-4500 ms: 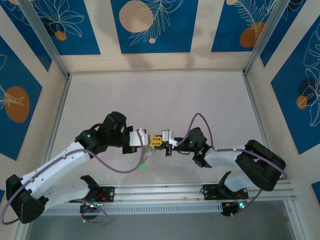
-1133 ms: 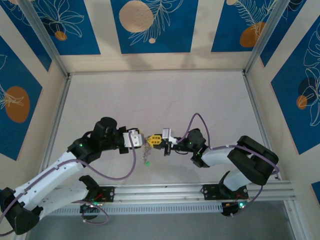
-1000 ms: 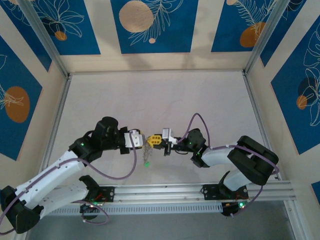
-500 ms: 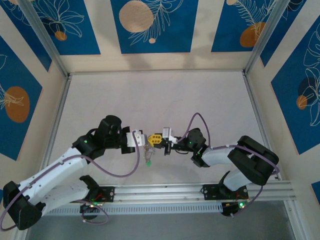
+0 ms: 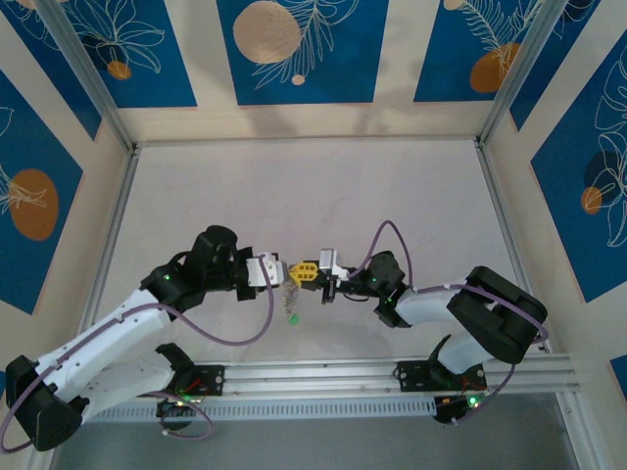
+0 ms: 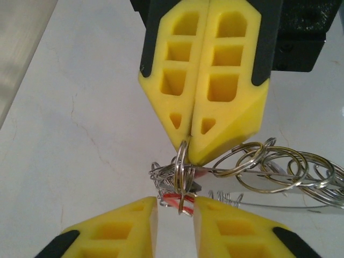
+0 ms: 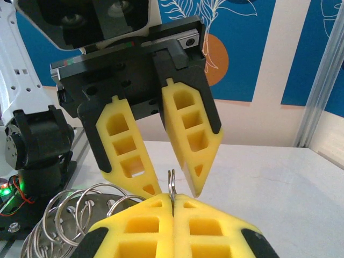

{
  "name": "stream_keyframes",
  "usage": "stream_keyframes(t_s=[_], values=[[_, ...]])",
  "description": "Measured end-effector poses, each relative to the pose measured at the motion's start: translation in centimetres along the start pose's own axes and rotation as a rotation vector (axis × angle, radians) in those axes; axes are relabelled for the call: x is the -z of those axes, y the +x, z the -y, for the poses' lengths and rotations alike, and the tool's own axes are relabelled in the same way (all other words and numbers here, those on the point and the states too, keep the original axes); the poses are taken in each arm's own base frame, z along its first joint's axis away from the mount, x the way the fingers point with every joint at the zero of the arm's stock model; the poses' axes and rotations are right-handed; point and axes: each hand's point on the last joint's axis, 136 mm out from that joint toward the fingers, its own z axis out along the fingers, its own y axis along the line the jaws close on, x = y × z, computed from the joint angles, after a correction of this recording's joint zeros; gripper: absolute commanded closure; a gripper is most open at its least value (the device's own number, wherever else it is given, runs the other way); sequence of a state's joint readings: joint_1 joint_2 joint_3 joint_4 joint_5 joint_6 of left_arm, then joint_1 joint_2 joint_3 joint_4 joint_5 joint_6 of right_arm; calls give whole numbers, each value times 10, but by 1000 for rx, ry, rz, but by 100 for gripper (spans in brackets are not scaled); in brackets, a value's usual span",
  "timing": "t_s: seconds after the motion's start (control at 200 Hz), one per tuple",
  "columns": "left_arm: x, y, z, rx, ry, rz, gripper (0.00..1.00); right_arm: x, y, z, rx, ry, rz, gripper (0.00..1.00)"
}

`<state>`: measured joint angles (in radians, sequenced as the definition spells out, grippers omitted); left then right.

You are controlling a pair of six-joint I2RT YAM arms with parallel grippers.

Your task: Put the keys on the keyring

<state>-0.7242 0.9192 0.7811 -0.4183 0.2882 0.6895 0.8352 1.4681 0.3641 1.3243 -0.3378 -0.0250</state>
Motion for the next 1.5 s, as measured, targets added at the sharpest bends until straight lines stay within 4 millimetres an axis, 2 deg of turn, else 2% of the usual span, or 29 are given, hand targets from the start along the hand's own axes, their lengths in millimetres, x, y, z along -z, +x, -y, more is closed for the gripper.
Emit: stream_keyframes(t_s=[0.27,0.55,0.59,0.725,0.86,0.96,1.105,1.19,1.325,1.405,1.5], values=[[4,-11,-3,13,-14,51,75,0,0,-1,0,-3,0,100],[2,-14,1,16,17,67,76,0,0,-1,0,-5,0,100],[1,-14,2,17,24,68,78,0,0,-1,1,-7,0,100],[-1,-14,5,30,45,68,100,0,0,-1,0,-7,-2,100],[-1,-13,5,28,51,52,100,0,3,0,6,-5,-11,100],[1,-10,1,32,44,13,100,-4,4,1,7,-4,-37,84],[4,-8,-12,8,35,-86,100,-11,-3,8,25,24,-76,75],[6,-7,-15,-22,37,-128,100,-14,-6,10,43,35,-96,75],[6,-1,-10,-77,68,-197,100,-17,3,9,52,31,-152,75],[4,1,-6,-107,93,-228,100,-17,9,8,55,28,-181,81],[2,3,-1,-137,121,-257,100,-18,13,7,54,23,-200,82]])
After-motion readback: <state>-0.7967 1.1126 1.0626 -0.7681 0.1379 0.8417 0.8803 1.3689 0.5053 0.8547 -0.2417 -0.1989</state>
